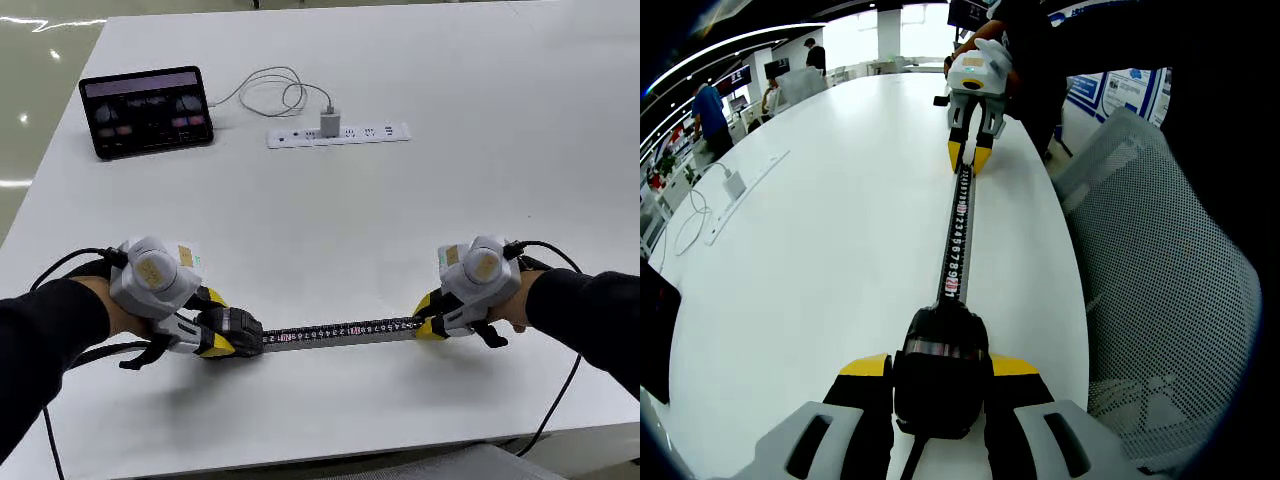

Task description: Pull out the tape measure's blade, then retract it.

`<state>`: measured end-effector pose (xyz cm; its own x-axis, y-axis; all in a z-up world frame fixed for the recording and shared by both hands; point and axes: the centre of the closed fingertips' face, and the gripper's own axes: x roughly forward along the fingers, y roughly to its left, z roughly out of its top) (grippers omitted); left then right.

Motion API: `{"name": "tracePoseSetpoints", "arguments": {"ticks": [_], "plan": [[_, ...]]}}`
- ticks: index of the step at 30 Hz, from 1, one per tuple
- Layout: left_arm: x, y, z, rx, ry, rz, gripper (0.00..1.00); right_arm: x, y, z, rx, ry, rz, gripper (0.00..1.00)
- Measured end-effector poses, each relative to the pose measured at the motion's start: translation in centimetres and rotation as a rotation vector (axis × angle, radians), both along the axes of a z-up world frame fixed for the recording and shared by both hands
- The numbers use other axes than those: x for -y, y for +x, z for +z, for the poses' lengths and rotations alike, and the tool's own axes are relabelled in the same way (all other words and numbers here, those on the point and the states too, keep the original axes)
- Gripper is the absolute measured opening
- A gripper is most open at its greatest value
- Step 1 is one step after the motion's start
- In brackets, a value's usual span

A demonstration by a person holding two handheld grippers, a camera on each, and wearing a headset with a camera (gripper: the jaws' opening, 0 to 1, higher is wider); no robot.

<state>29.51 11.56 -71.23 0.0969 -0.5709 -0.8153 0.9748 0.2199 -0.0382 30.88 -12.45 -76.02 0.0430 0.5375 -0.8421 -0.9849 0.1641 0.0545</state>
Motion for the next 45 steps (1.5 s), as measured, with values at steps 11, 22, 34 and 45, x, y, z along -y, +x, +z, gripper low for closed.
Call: {"name": "tracePoseSetpoints", "arguments": {"ticks": [11, 22, 34, 45], "plan": [[0.0, 0.0, 0.0, -0.001, -0.014, 0.011, 0.31, 0.0, 0.0, 0.0, -0.006, -0.001, -0.005, 0.1], [0.2, 0.3, 0.2, 0.015, -0.086, 0.041, 0.32, -0.2, -0.1, 0.0, 0.009, -0.047, 0.043, 0.12], [-0.6, 0.7, -0.3, 0.0, -0.132, 0.229, 0.4, -0.1, 0.5, 0.2, 0.093, 0.006, -0.059, 0.18], [-3.4, 0.5, -0.1, -0.055, -0.234, 0.512, 0.72, 1.6, 0.6, 1.0, 0.144, 0.103, -0.264, 0.36]]}}
